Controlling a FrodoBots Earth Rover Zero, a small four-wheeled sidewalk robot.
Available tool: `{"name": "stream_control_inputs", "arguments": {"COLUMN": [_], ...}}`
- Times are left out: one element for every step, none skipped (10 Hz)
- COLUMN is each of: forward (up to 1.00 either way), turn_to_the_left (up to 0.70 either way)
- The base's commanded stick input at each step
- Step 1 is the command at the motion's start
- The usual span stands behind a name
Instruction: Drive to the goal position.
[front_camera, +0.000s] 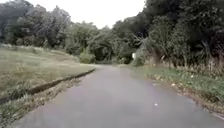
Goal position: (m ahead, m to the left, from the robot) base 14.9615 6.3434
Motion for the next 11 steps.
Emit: {"name": "stream_control_inputs", "arguments": {"forward": [1.00,1.00,1.00,1.00,1.00,1.00,1.00,1.00,1.00,1.00,1.00], "turn_to_the_left": [-0.12,-0.08,-0.03,-0.05,-0.06,-0.02,0.00,0.00,0.00,0.00,0.00]}}
